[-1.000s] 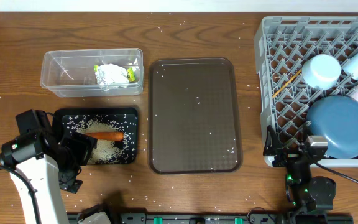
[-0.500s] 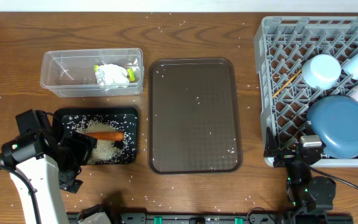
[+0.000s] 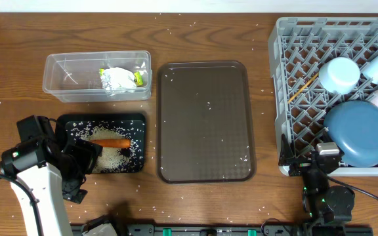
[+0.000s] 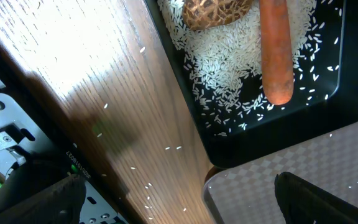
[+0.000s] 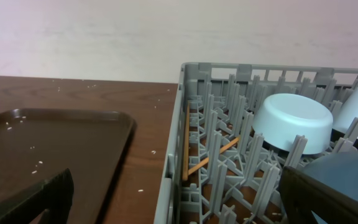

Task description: Sort waste into correct bins and load items into the dishwasher rack

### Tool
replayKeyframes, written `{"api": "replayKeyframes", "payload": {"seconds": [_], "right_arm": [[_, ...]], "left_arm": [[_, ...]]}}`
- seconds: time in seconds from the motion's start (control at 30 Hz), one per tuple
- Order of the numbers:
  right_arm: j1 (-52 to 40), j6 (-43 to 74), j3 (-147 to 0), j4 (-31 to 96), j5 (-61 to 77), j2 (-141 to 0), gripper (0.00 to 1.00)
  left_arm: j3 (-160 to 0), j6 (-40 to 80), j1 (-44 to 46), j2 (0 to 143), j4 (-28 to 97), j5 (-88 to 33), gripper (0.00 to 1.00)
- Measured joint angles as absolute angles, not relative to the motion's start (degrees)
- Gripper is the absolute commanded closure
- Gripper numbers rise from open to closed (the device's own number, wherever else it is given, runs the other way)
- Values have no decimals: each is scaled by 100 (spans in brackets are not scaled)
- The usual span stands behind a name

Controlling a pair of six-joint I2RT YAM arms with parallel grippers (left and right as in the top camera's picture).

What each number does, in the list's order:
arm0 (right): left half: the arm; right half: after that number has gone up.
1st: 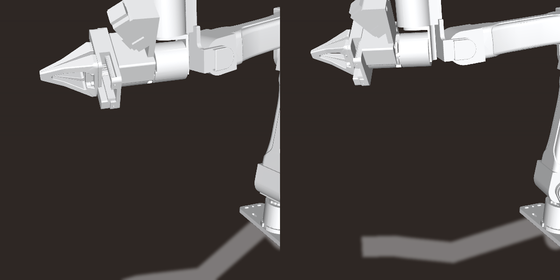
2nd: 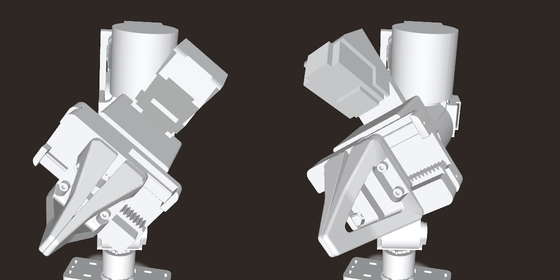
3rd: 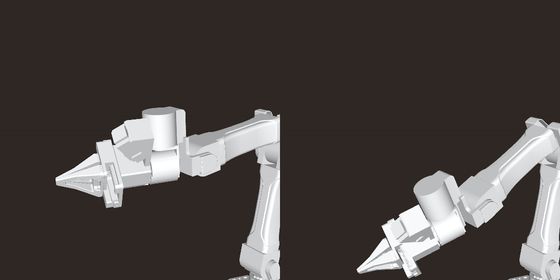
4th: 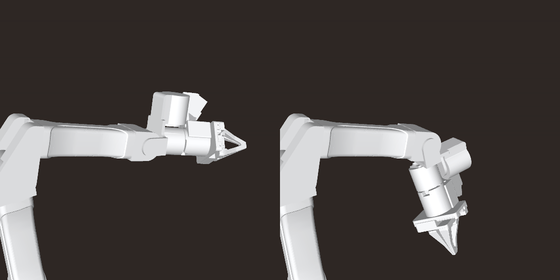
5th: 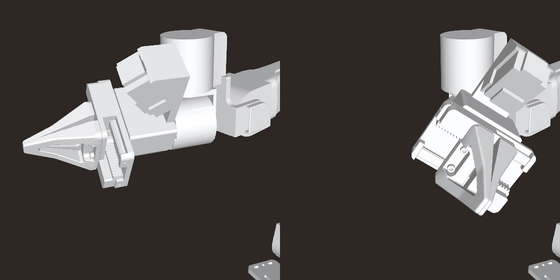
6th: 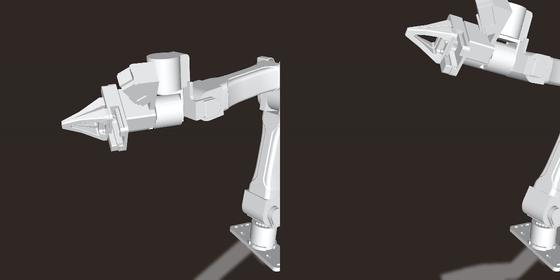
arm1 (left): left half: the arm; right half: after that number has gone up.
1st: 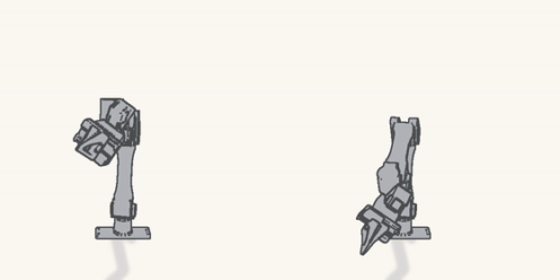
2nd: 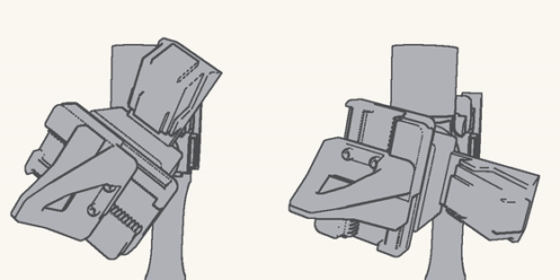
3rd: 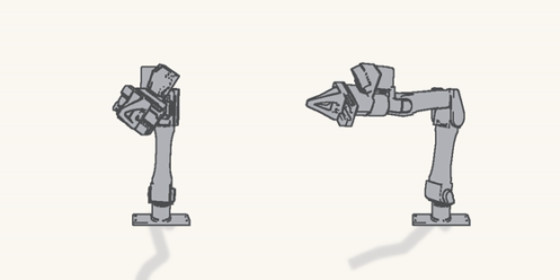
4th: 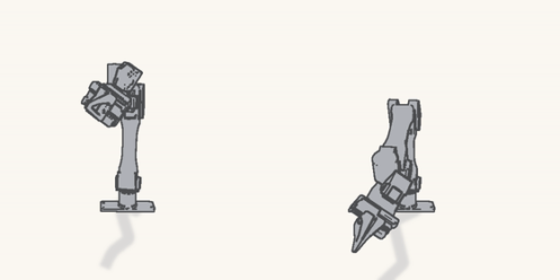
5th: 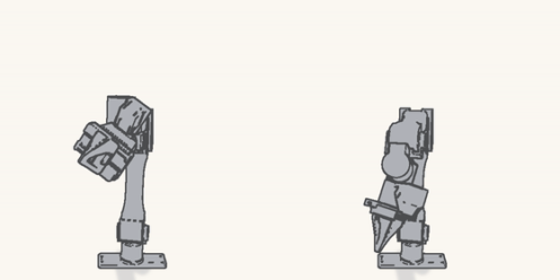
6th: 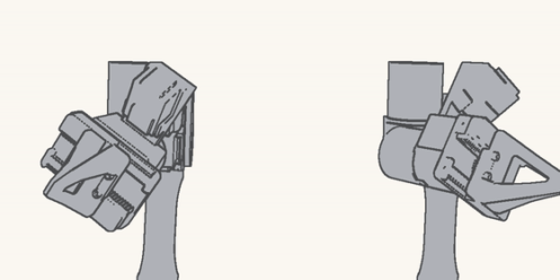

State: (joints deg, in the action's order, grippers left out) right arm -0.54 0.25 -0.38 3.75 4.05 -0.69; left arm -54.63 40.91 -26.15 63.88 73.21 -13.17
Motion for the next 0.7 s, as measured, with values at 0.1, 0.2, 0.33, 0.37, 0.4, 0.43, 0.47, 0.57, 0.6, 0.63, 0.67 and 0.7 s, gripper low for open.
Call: {"api": "replayKeyframes", "payload": {"seconds": [0.1,0.2,0.33,0.37,0.4,0.43,0.47,0.57,0.6,0.63,0.67,0.7], "right_arm": [[-54,16,-38,375,405,-69,1],[-54,14,-38,375,405,-69,1],[-54,14,-38,375,403,-69,1],[-54,14,-38,375,403,-69,1],[-54,14,-38,375,405,-69,1],[-54,14,-38,375,405,-69,1],[-54,14,-38,375,405,-69,1],[-54,14,-38,375,405,-69,1],[-54,14,-38,377,405,-69,1],[-54,14,-38,375,405,-69,1],[-54,14,-38,375,405,-69,1],[-54,14,-38,377,403,-69,1]], "left_arm": [[-5463,4088,-2615,6388,7321,-1317,2],[-5463,4088,-2615,6388,7321,-1317,2],[-5463,4088,-2615,6388,7321,-1317,2],[-5463,4088,-2615,6388,7321,-1317,2],[-5463,4091,-2615,6388,7321,-1317,2],[-5463,4091,-2615,6388,7321,-1317,2],[-5463,4091,-2615,6388,7321,-1317,2],[-5463,4091,-2615,6388,7321,-1317,2],[-5463,4091,-2615,6388,7321,-1317,2],[-5463,4088,-2615,6388,7321,-1317,2],[-5463,4091,-2615,6388,7321,-1317,2],[-5463,4086,-2615,6388,7323,-1317,2]]}}
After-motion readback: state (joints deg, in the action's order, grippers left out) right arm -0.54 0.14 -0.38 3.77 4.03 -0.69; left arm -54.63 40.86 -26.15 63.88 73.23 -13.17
